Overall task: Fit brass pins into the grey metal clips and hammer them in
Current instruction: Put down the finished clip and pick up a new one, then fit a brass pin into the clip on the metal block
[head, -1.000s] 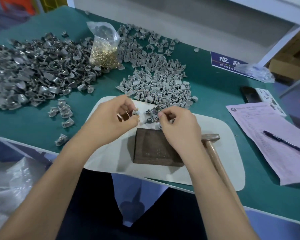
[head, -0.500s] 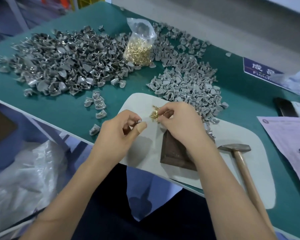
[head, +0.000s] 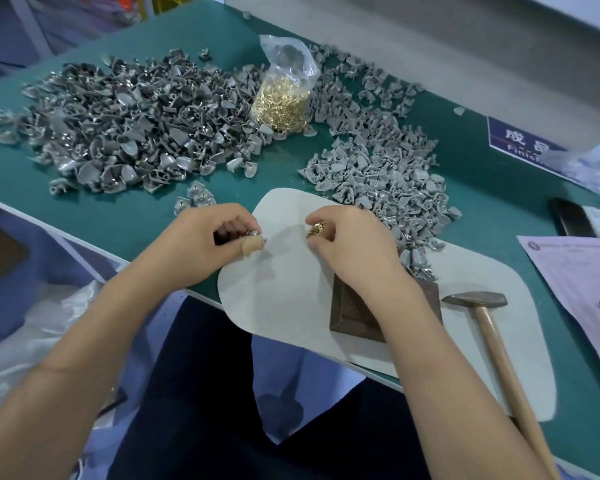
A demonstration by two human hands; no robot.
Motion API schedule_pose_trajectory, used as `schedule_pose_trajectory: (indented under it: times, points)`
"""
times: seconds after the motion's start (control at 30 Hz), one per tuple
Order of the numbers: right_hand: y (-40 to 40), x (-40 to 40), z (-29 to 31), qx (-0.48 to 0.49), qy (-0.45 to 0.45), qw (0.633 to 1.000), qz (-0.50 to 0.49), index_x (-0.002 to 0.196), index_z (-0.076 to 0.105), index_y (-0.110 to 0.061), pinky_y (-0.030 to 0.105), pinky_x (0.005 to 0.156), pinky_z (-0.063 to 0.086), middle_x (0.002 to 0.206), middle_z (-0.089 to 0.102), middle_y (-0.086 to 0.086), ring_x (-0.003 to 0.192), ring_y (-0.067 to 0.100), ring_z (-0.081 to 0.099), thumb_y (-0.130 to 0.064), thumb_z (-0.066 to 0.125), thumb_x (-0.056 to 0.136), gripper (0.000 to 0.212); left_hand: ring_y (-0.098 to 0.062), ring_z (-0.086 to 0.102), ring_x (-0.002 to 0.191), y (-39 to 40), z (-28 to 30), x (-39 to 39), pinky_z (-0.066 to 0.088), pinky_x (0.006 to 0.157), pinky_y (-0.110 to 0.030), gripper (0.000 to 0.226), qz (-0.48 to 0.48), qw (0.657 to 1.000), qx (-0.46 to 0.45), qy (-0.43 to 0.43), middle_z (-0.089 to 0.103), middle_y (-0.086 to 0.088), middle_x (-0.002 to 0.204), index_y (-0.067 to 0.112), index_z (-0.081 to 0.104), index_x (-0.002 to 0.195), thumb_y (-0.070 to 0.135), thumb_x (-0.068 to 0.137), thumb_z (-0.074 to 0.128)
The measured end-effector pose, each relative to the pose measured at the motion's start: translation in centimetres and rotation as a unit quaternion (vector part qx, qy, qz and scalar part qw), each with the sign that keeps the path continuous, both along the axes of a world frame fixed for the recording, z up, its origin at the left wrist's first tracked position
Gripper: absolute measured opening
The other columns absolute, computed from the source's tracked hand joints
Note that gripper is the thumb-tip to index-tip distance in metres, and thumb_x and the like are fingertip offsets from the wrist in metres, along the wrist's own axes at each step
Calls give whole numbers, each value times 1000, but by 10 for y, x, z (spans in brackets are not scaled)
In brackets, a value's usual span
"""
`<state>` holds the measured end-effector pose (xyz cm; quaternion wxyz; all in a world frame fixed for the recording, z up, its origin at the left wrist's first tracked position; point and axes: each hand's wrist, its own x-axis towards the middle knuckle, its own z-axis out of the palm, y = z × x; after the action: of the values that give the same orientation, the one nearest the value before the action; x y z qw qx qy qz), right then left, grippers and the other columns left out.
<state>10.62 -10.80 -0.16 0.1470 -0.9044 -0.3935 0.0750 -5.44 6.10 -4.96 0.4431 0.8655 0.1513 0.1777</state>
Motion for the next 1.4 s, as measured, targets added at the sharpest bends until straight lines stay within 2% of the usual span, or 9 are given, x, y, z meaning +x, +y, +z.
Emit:
schedule_pose_trajectory:
  times: [0.23,0.33,0.43,0.57,0.7,0.8,1.0,1.17,1.4]
  points:
    - [6,-1,-6,-14,-35,999,-6,97,77,-33,32,79,50,98,74,-9,100,20,65,-31,69,90,10,-22,70,87,-15,6,17,55,80,-38,14,68,984,-118,-110,75,3,92,28,71,93,40,88,75]
    - [7,2,-7,-11,-20,1000,-7,91,75,-31,30,74,43,93,73,-10,96,19,65,-30,70,89,6,-18,71,85,-45,-2,10,56,79,-41,19,58,977,-168,-122,75,4,91,31,71,94,43,81,77]
    - [4,2,-7,15,-6,1000,-9,92,71,-31,34,79,50,95,72,-11,95,18,65,-31,67,93,5,-16,70,85,-68,-7,4,54,79,-45,22,59,971,-203,-108,75,5,89,35,72,95,47,77,77]
    - [-16,6,2,150,60,986,-26,94,70,-26,39,80,55,87,69,-13,84,12,65,-23,67,96,5,-16,70,86,-85,1,7,55,79,-34,15,59,966,-213,-130,74,4,90,35,72,97,38,83,78]
    - [-59,5,19,262,106,958,-43,97,77,-31,16,77,52,85,74,-19,83,-2,68,-21,74,92,11,-12,72,92,-101,17,15,55,81,-24,11,9,971,-204,-126,77,11,96,32,73,101,31,90,75]
    - [-94,0,24,280,107,953,-56,93,77,-34,17,80,52,87,76,-20,88,0,70,-22,75,92,12,-5,71,94,-118,24,23,54,83,-25,9,-21,978,-180,-100,76,16,95,34,70,97,29,91,75]
    - [-148,-9,14,326,115,936,-66,92,75,-32,14,73,49,87,76,-17,80,6,69,-16,75,92,16,2,55,81,-152,32,42,37,71,-8,9,-45,996,-11,-81,64,13,85,32,72,91,25,88,77]
    - [-171,-13,3,321,119,937,-63,90,77,-31,8,71,42,83,74,-21,77,1,65,-15,77,90,17,-7,50,89,-165,29,56,44,80,-30,9,-47,995,80,-44,62,15,85,33,75,93,28,86,76]
    - [-167,-20,-15,313,104,941,-73,87,81,-27,24,80,40,80,66,-6,89,14,60,-16,78,88,12,-16,53,93,-167,27,56,48,79,-42,5,-40,992,108,-44,61,16,84,39,74,90,36,86,75]
